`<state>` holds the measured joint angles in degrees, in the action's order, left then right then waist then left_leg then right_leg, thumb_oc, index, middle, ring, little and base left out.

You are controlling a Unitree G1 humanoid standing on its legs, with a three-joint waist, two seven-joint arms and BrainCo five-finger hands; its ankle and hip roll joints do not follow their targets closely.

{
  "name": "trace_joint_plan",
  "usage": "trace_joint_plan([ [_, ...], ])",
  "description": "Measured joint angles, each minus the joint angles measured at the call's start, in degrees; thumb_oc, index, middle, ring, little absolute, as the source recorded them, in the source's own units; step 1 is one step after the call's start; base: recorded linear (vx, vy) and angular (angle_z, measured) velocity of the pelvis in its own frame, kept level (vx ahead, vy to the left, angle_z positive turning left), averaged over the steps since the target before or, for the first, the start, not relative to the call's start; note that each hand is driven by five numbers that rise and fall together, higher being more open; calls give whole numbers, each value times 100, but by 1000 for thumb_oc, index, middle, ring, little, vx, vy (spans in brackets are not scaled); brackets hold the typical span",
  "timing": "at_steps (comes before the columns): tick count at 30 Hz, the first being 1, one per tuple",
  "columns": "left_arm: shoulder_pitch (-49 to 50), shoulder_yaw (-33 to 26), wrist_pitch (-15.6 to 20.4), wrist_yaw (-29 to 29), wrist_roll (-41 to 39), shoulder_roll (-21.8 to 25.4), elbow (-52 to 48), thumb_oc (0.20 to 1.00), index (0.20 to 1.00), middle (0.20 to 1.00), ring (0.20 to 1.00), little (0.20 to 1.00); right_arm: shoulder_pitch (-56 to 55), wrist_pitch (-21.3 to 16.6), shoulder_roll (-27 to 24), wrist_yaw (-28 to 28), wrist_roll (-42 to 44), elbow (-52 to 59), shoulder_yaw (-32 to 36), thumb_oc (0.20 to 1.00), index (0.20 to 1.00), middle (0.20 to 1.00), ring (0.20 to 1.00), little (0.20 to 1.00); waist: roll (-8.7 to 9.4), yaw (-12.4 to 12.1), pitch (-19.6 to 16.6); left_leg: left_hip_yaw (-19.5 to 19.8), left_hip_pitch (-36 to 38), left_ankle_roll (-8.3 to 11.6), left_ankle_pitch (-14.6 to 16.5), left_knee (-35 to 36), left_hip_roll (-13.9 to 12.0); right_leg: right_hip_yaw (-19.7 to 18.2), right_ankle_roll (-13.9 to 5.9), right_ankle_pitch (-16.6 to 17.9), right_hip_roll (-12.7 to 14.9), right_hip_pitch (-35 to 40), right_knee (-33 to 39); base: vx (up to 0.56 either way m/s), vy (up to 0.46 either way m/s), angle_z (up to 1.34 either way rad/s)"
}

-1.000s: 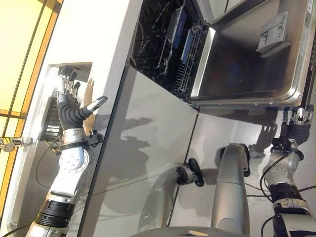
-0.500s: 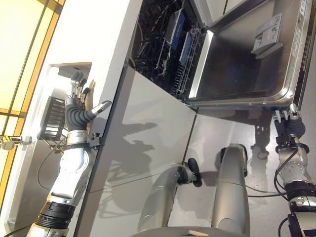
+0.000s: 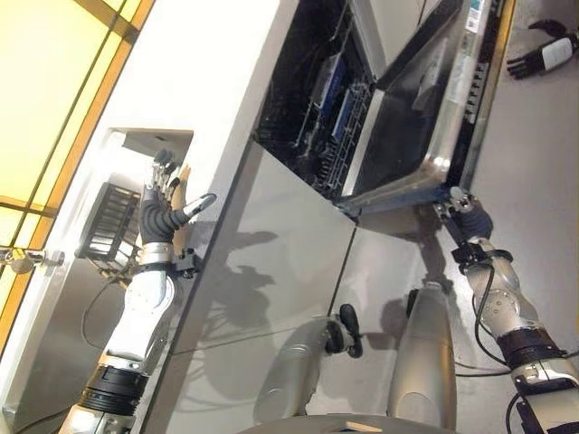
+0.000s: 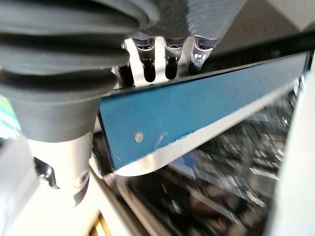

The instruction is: Pick up plates and place into dishwasher.

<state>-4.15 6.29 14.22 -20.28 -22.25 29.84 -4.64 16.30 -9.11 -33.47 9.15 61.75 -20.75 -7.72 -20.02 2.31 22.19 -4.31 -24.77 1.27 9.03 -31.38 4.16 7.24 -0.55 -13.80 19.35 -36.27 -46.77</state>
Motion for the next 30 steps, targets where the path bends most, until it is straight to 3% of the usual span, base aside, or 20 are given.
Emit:
trace_joint_plan([
  [4,61,-23,-37,59,-2,-25,-2,1000,1000,1000,1000,1000,108,44,151,77,-62,261,-73,1000,1000,1000,1000,1000,4,-128,3,98,415,-60,-67,237,29,332,-69,39,170,656,264,183,27,47],
  [6,74,-40,-88,77,-3,-50,-5,1000,1000,1000,1000,1000,159,65,192,111,-109,327,-130,1000,1000,1000,1000,1000,-13,-311,-11,207,670,-40,-142,547,16,472,-159,94,157,1019,543,225,-25,43],
  [9,103,-233,-178,165,0,-199,-12,1000,1000,1000,1000,1000,179,31,358,294,-180,901,-104,1000,1000,1000,1000,1000,49,-393,3,354,1103,-106,-277,994,87,705,-265,45,171,1711,900,261,-86,94],
  [12,318,-375,-252,245,7,-255,-59,1000,1000,1000,1000,1000,221,-84,600,254,-223,1156,11,1000,1000,1000,1000,1000,261,-649,-106,419,1434,-1,-384,1148,146,808,-402,-206,216,2224,946,195,-170,73],
  [14,465,-557,-284,304,17,-261,-51,1000,1000,1000,1000,1000,109,-351,828,257,-213,1151,264,1000,1000,1000,1000,1000,417,-650,-253,447,1443,-34,-410,1216,140,934,-444,-227,171,2453,1119,167,-240,67],
  [16,434,-652,-386,499,26,-243,-50,1000,1000,1000,1000,1000,-318,-651,923,150,-192,1146,418,1000,1000,1000,1000,1000,698,-713,-332,470,1633,-44,-436,1354,21,1046,-465,-205,16,2848,1475,148,-280,53],
  [18,444,-798,-404,625,32,-226,-46,1000,1000,1000,1000,1000,-614,-691,1070,78,-176,1066,411,1000,1000,1000,1000,1000,923,-823,-436,477,1865,-34,-439,1498,-68,1128,-491,-176,-138,3198,1819,117,-280,16],
  [22,400,-1035,-416,930,134,-202,-54,1000,1000,1000,1000,1000,-920,-878,1290,-66,-129,898,406,1000,1000,1000,1000,1000,1045,-968,-603,628,2055,79,-399,1662,-221,1354,-515,-88,-431,3650,2290,51,-168,14],
  [27,415,-1034,-511,1189,151,-196,-56,1000,1000,1000,1000,1000,-1095,-1003,1357,-321,-124,780,398,1000,1000,1000,1000,1000,1100,-1115,-778,744,2119,114,-415,1703,-307,1488,-458,-49,-568,3837,2479,17,-141,11],
  [30,415,-1035,-604,1261,151,-149,-56,1000,1000,1000,1000,1000,-1129,-1029,1427,-399,-26,644,336,1000,1000,1000,1000,1000,1220,-1134,-912,744,2148,130,-424,1704,-342,1517,-447,-41,-615,3865,2533,-41,-112,4],
])
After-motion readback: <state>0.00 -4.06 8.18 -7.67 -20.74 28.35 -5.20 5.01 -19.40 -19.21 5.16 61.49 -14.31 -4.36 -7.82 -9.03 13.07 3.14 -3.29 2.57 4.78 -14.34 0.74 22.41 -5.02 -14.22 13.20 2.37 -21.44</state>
